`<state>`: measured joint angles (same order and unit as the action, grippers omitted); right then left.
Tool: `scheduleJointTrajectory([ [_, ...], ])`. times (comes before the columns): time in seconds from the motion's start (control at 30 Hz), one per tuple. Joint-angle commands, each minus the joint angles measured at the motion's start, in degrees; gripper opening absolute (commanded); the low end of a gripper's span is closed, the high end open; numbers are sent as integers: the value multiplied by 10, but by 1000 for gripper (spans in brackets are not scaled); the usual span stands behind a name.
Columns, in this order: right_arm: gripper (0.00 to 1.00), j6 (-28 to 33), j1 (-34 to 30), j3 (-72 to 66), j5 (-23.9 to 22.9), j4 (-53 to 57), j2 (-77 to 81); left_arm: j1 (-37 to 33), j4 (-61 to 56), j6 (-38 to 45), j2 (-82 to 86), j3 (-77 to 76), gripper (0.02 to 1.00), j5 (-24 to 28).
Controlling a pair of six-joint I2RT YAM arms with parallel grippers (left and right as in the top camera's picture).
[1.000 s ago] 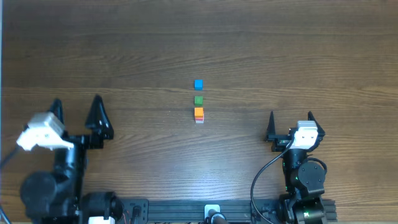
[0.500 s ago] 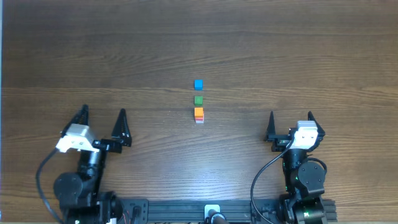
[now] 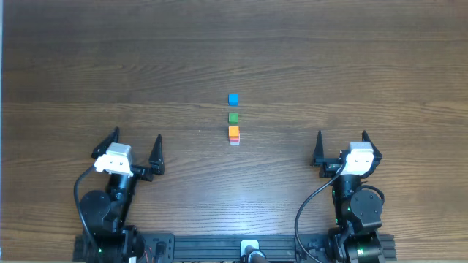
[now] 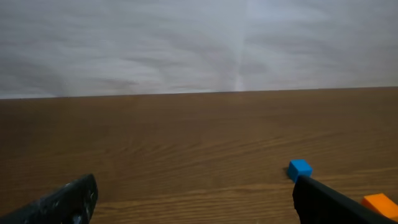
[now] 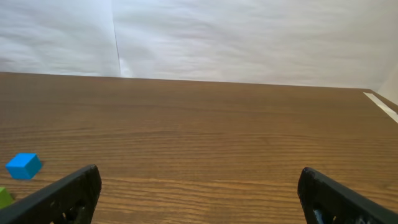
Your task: Stack Cubes
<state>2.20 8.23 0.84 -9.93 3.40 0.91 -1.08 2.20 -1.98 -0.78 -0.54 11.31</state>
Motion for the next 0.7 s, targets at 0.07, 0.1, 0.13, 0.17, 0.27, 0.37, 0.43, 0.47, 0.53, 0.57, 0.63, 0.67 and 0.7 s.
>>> scheduleJointTrajectory([
  [0.07, 993, 2, -3, -5, 2, 0, -6, 2, 2, 16, 6, 2, 998, -20],
  [0.1, 991, 2, -3, -5, 2, 0, -6, 2, 5, 16, 6, 2, 998, -20],
  [0.13, 993, 2, -3, -5, 2, 0, -6, 2, 7, 16, 6, 2, 1000, -19],
  [0.17, 991, 2, -3, -5, 2, 0, -6, 2, 10, 16, 6, 2, 1000, -20],
  [0.27, 993, 2, -3, -5, 2, 0, -6, 2, 12, 16, 6, 2, 1000, -19],
  [0.37, 993, 2, -3, -5, 2, 0, -6, 2, 12, 16, 6, 2, 1000, -19],
  [0.43, 993, 2, -3, -5, 2, 0, -6, 2, 12, 16, 6, 2, 998, -19],
  [0.47, 991, 2, -3, -5, 2, 0, -6, 2, 12, 16, 6, 2, 1000, -19],
  [0.53, 993, 2, -3, -5, 2, 0, -6, 2, 12, 16, 6, 2, 1000, -19],
  [0.57, 993, 2, -3, -5, 2, 0, -6, 2, 12, 16, 6, 2, 998, -19],
  [0.63, 991, 2, -3, -5, 2, 0, -6, 2, 12, 16, 6, 2, 998, -19],
  [0.67, 991, 2, -3, -5, 2, 0, -6, 2, 12, 16, 6, 2, 1000, -19],
  [0.7, 991, 2, -3, -5, 2, 0, -6, 2, 12, 16, 6, 2, 998, -19],
])
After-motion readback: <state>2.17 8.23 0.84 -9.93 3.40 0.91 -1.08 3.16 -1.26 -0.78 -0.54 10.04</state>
